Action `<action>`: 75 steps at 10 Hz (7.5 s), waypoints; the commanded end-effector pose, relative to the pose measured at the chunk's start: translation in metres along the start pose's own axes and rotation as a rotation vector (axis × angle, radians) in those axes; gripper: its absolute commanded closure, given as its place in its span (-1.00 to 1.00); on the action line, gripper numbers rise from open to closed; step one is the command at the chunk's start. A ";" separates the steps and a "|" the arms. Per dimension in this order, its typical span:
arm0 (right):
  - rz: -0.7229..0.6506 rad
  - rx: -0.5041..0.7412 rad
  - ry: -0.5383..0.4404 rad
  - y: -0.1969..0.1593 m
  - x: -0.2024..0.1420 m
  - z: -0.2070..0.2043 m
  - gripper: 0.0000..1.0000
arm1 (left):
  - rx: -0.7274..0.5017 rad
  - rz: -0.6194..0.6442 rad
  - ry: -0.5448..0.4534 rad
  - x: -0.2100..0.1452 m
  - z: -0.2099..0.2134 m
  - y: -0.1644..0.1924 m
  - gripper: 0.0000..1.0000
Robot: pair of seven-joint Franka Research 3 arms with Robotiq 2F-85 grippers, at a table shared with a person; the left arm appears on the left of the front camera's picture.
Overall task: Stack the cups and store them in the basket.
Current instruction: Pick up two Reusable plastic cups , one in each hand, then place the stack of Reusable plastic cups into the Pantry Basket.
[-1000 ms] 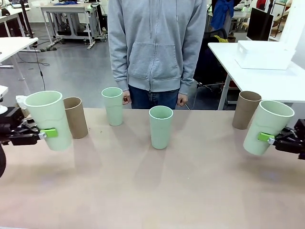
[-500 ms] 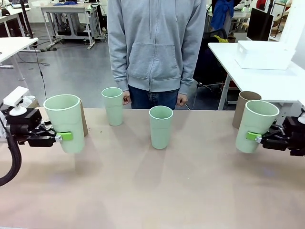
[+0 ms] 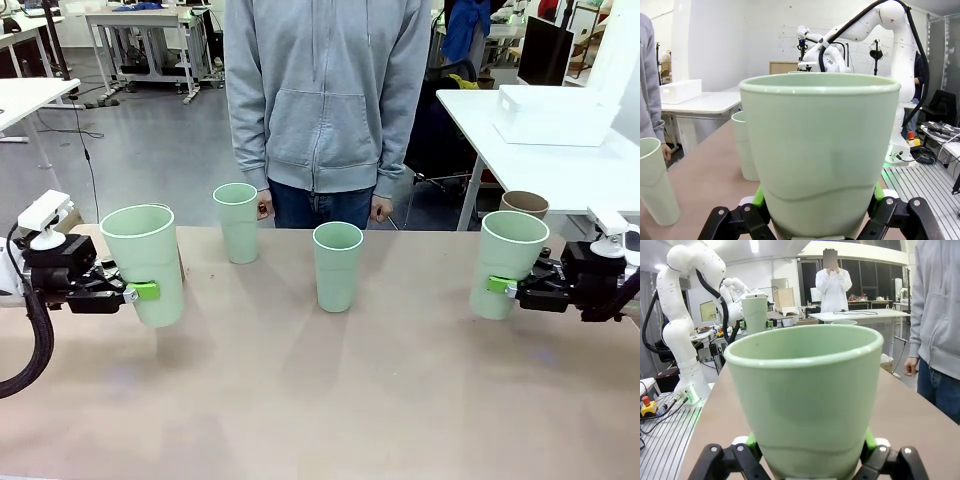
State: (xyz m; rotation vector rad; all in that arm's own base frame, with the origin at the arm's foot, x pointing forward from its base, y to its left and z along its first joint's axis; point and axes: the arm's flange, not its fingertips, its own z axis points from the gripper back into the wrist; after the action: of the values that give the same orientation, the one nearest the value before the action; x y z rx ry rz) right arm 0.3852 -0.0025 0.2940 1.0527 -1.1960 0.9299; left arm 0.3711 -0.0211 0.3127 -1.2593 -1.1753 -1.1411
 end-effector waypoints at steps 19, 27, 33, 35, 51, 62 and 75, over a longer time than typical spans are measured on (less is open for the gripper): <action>-0.003 0.004 0.007 0.000 -0.001 -0.003 -0.73 | -0.004 -0.002 -0.007 0.002 0.000 0.000 -0.71; -0.003 0.004 0.007 0.000 -0.001 -0.003 -0.73 | -0.004 -0.002 -0.007 0.002 0.000 0.000 -0.71; -0.003 0.004 0.007 0.000 -0.001 -0.003 -0.73 | -0.004 -0.002 -0.007 0.002 0.000 0.000 -0.71; -0.003 0.004 0.007 0.000 -0.001 -0.003 -0.73 | -0.004 -0.002 -0.007 0.002 0.000 0.000 -0.71; -0.003 0.004 0.007 0.000 -0.001 -0.003 -0.73 | -0.004 -0.002 -0.007 0.002 0.000 0.000 -0.71; -0.003 0.004 0.007 0.000 -0.001 -0.003 -0.73 | -0.004 -0.002 -0.007 0.002 0.000 0.000 -0.71; -0.003 0.004 0.007 0.000 -0.001 -0.003 -0.73 | -0.004 -0.002 -0.007 0.002 0.000 0.000 -0.71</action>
State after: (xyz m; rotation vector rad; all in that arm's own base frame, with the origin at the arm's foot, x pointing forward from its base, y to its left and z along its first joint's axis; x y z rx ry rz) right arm 0.3849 0.0000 0.2911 1.0585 -1.1777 0.9274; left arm 0.3723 -0.0203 0.3122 -1.2615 -1.1741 -1.1386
